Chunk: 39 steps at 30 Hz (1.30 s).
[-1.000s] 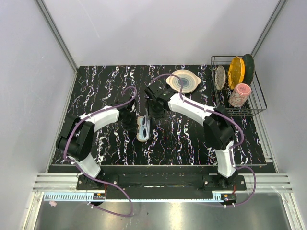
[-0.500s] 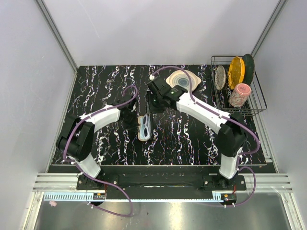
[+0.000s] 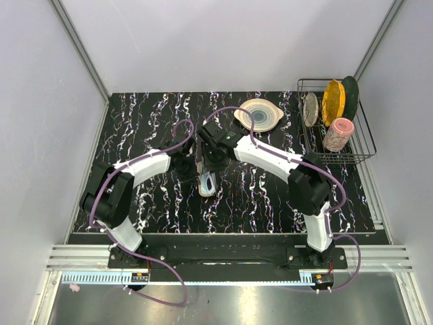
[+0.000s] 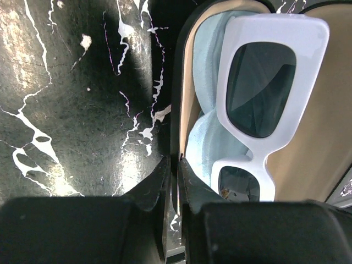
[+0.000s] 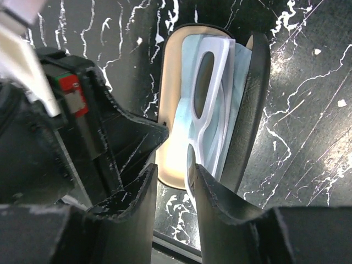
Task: Organize the sunglasses
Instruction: Adjust the sunglasses in the sunglasses case.
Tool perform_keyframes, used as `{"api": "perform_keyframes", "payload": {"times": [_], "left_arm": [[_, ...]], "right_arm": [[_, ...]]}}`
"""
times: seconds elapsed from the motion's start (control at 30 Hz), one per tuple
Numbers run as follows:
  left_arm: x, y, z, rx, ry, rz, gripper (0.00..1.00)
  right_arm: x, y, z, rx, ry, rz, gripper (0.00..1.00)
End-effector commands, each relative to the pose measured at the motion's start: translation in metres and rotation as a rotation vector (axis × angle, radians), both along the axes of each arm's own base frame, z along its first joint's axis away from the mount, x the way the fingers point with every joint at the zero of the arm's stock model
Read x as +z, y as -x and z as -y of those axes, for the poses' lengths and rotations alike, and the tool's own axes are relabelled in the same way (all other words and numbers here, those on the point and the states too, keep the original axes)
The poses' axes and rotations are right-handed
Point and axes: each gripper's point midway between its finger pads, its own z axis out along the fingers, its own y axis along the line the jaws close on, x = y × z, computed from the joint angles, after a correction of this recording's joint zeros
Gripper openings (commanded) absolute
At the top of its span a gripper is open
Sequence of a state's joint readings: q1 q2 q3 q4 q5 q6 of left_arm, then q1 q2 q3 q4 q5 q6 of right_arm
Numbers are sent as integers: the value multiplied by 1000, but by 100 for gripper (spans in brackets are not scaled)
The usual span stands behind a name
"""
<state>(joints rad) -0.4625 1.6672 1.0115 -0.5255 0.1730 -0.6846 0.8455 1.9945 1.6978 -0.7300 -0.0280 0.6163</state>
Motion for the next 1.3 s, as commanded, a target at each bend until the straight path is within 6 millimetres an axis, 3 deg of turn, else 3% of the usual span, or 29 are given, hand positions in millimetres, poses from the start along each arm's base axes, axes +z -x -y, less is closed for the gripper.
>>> {"api": "perform_keyframes", "payload": {"times": [0.0, 0.47, 0.6, 0.7, 0.93, 1.27], "left_arm": [[6, -8, 11, 8, 57, 33, 0], [5, -7, 19, 6, 95, 22, 0], [5, -7, 21, 4, 107, 17, 0], [3, -6, 21, 3, 108, 13, 0], [-3, -4, 18, 4, 94, 4, 0], [-14, -1, 18, -3, 98, -8, 0]], "right_arm": [[-3, -1, -1, -6, 22, 5, 39], [-30, -9, 10, -9, 127, 19, 36], [-35, -13, 10, -7, 139, 30, 33], [-39, -13, 8, -5, 138, 26, 24], [-30, -14, 8, -9, 124, 42, 1], [-8, -8, 0, 13, 2, 70, 0]]}}
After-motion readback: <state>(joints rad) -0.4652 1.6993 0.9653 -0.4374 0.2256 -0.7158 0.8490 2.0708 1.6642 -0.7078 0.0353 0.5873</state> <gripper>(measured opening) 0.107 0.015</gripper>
